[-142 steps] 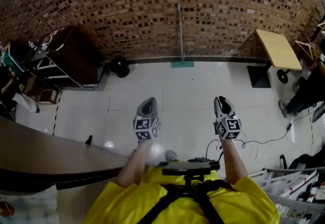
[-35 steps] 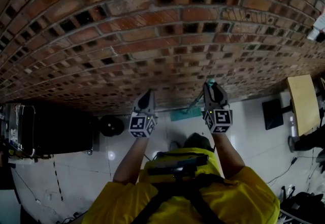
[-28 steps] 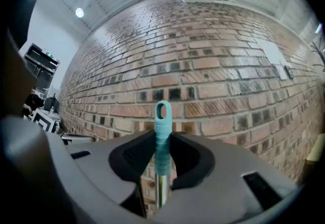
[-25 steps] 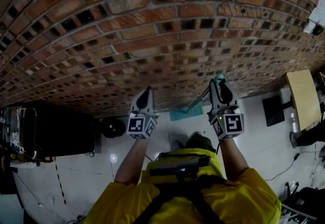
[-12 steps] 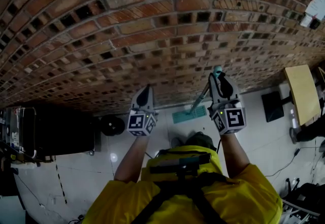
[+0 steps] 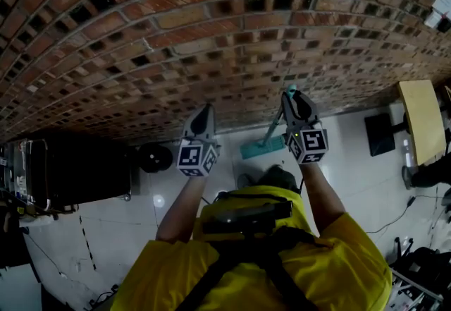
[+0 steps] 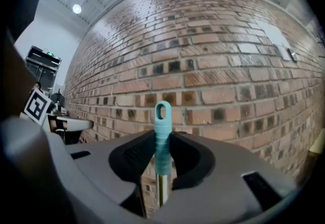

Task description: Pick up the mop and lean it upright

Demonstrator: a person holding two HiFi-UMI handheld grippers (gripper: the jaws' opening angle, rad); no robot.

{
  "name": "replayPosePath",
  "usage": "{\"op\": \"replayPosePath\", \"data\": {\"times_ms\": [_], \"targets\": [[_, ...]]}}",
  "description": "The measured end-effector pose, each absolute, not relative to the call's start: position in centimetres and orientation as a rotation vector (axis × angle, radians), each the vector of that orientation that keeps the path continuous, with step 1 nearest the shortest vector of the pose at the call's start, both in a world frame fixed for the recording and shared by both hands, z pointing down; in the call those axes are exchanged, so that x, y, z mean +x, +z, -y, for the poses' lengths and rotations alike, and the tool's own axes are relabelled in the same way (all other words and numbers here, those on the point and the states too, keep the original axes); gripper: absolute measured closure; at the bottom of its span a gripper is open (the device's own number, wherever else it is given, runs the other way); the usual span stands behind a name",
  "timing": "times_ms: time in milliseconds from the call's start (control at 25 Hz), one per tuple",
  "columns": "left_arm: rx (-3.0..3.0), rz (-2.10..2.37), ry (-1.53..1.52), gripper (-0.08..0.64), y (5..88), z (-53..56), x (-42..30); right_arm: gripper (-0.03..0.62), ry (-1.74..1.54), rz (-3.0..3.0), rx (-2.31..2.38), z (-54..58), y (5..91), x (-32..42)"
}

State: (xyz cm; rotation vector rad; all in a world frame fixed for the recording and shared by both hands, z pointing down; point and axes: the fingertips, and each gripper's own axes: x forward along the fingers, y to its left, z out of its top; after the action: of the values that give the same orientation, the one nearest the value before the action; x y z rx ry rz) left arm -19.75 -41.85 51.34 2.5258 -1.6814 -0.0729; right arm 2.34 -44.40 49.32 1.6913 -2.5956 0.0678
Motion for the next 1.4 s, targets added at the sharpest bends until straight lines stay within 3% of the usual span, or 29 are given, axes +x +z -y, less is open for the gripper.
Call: {"op": "replayPosePath", "data": {"times_ms": [560, 1120, 1240, 1400], "targets": [[2.534, 1.678, 0.011, 0.555, 53.5, 42.6, -17.8, 0.488, 0.3, 2.373, 1.584, 50.9, 67.6, 2.4], [2.467, 1.608, 0.093, 0.555, 57.5, 44.5, -16.7, 0.485, 0.356, 2.253, 1.636, 57.6, 69.0, 0.5], [2.46, 1.617, 0.105, 0.555, 57.7, 44.6, -16.9, 0.43, 0.349, 2.279, 1.631, 57.7, 68.7, 0.3], [2.441, 1.62, 0.103, 0.555, 57.9, 44.7, -17.3, 0.43, 0.317, 2.291, 1.648, 56.8, 67.2, 0.5]]}}
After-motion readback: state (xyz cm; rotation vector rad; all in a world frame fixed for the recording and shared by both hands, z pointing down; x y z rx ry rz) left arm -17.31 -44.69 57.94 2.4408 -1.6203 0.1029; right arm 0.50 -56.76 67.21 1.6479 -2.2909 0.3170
